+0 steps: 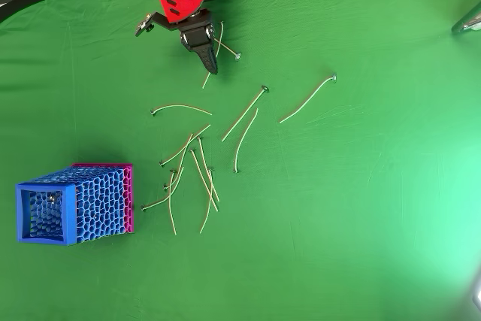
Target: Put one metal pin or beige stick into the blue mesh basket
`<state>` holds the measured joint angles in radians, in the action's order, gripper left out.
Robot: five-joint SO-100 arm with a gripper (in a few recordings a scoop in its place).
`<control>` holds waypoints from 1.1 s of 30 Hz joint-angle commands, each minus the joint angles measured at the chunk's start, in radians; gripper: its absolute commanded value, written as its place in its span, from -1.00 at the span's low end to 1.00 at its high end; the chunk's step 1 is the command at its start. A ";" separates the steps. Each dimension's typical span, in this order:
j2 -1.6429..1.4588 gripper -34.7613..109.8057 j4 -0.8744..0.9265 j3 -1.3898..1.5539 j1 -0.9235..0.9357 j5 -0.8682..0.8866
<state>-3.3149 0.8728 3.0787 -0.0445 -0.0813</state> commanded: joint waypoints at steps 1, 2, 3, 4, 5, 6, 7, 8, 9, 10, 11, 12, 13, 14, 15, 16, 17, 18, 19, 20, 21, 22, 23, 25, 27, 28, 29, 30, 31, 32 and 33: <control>-0.009 -0.51 -0.005 0.005 0.008 -0.008; -0.009 -0.51 -0.005 0.005 0.008 -0.008; -0.009 -0.51 -0.005 0.005 0.008 -0.008; -0.009 -0.51 -0.005 0.005 0.008 -0.008; -0.009 -0.51 -0.005 0.005 0.008 -0.008; -0.009 -0.51 -0.005 0.005 0.008 -0.008; -0.009 -0.51 -0.005 0.005 0.008 -0.008; -0.009 -0.51 -0.005 0.005 0.008 -0.008; -0.009 -0.51 -0.005 0.005 0.008 -0.008; -0.009 -0.51 -0.005 0.005 0.008 -0.008; -0.009 -0.51 -0.005 0.005 0.008 -0.009; -0.009 -0.51 -0.005 0.005 0.008 -0.011; -0.009 -0.51 -0.005 0.005 -0.003 -0.023; -0.009 -0.51 -0.006 0.005 -0.009 -0.034; -0.009 -0.51 -0.006 0.005 -0.009 -0.031; -0.009 -0.51 -0.008 0.005 -0.009 -0.031; -0.009 -0.51 -0.008 0.005 -0.017 -0.046; -0.009 -0.51 -0.008 0.005 -0.025 -0.055; -0.009 -0.51 -0.011 0.005 -0.026 -0.055; -0.009 -0.51 -0.011 0.005 -0.026 -0.054; -0.009 -0.51 -0.011 0.005 -0.026 -0.055; -0.009 -0.51 -0.011 0.005 -0.026 -0.051; -0.009 -0.51 -0.012 0.005 -0.026 -0.049; 0.005 -0.51 -0.031 0.005 -0.023 -0.038; 0.087 -0.51 -0.121 0.002 -0.003 -0.031; 0.150 -0.51 -0.186 -0.006 0.011 -0.028; 0.209 -0.51 -0.238 -0.020 0.021 -0.023; 0.253 -0.51 -0.273 -0.038 0.028 -0.034; 0.284 -0.51 -0.301 -0.058 0.032 -0.043; 0.308 -0.51 -0.321 -0.077 0.038 -0.038; 0.327 -0.51 -0.330 -0.095 0.038 -0.035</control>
<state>-3.0357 0.5952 3.0542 -0.0123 -0.1181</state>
